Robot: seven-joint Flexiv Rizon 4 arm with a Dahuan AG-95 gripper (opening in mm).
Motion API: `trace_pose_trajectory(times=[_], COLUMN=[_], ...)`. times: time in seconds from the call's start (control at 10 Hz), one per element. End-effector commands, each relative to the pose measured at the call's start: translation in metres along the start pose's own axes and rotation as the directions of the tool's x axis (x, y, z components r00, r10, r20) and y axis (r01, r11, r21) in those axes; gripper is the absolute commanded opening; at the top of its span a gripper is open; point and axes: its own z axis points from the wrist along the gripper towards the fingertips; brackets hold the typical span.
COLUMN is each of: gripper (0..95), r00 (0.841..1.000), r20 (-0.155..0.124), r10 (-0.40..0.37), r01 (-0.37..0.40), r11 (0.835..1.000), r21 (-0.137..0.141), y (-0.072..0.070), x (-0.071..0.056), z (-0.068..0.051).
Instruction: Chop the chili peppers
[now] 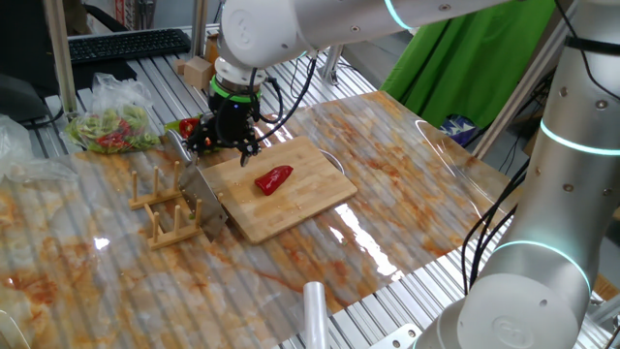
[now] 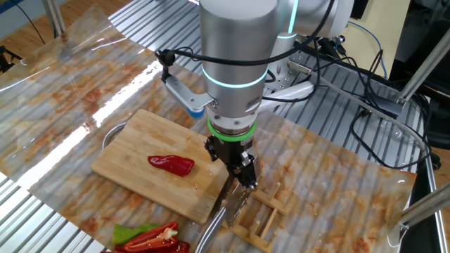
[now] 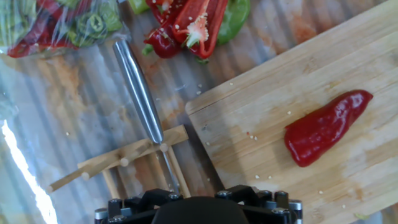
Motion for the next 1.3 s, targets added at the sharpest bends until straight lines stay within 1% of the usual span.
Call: trace_pose_trajectory(times=[0.1,0.2,0.3,0.4,0.7,0.8,1.0,1.3], gripper=[76.0,76.0,76.0,76.0,76.0,57.0,57.0,57.0], r00=[1.0,1.0,1.0,1.0,0.999,1.0,0.999,0.999], r20=[-0.007,-0.009,-0.018,-0.012,0.0,0.013,0.03,0.041], r10=[-0.009,-0.003,0.02,0.028,0.036,0.029,0.01,-0.004], r01=[0.009,0.003,-0.02,-0.029,-0.036,-0.028,-0.008,0.007], r11=[1.0,1.0,0.999,0.998,0.997,0.997,0.997,0.997], r21=[-0.012,-0.024,-0.051,-0.06,-0.066,-0.074,-0.079,-0.082], y=[0.001,0.001,0.001,0.001,0.001,0.004,0.01,0.017], x=[0.0,0.0,0.0,0.0,0.0,0.0,0.0,-0.001], z=[0.0,0.0,0.0,0.0,0.0,0.004,0.011,0.021])
